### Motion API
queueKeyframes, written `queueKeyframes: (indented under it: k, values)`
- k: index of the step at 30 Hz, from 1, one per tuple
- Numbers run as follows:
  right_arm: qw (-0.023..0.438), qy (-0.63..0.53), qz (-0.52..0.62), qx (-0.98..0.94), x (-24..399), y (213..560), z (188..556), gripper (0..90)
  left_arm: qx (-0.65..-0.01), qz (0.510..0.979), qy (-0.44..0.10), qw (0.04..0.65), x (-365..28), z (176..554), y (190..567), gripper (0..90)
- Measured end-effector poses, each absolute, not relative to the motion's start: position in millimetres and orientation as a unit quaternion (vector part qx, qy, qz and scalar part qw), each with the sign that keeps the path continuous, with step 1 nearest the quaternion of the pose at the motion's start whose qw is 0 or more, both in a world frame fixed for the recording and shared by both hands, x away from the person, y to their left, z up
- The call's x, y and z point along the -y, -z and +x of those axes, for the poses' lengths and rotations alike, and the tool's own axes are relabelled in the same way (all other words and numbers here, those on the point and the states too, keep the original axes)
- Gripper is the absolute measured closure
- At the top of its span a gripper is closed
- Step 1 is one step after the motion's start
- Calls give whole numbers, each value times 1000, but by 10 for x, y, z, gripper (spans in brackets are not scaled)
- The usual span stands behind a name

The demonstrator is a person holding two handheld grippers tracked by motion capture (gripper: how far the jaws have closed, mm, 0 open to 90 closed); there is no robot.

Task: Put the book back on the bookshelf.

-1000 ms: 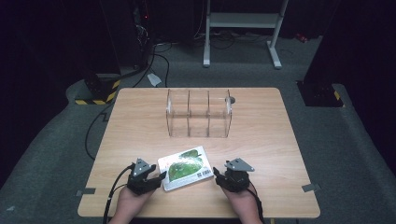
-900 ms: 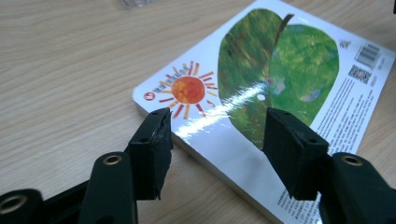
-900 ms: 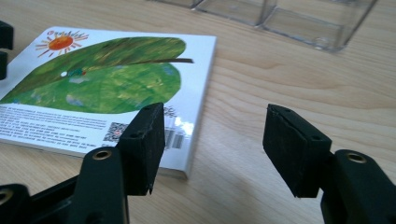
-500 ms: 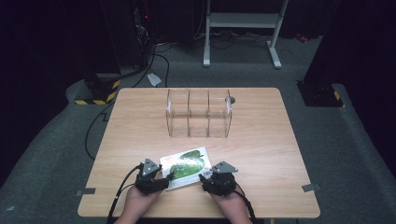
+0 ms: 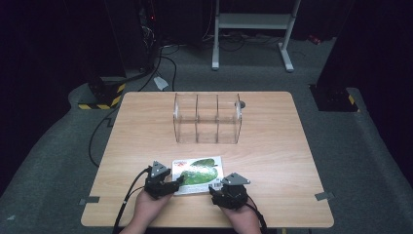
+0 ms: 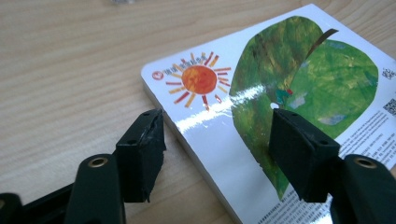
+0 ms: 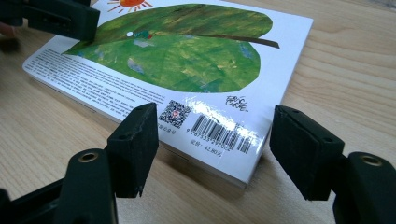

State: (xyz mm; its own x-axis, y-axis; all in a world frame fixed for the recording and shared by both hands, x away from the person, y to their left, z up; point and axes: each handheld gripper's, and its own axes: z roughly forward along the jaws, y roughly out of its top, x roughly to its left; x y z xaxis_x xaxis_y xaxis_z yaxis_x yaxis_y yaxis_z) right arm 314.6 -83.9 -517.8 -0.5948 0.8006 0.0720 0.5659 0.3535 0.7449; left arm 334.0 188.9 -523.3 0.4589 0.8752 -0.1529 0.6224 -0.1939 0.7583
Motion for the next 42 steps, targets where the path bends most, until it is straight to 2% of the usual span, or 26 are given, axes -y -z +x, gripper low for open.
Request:
queueKeyframes:
  k: [3,19,35,42]
  values:
    - [152,-375,423,-810,828,5185,3153,299,-501,752,-149,402,-1886,3336,5241,357]
    - [178,-361,404,-822,760,5211,3115,262,-479,757,-177,408,-1849,3283,5210,376]
    - [168,-356,395,-830,730,5224,3117,245,-495,745,-170,413,-1888,3321,5212,373]
    - [167,-355,394,-831,719,5223,3118,214,-492,735,-170,435,-1916,3285,5149,388]
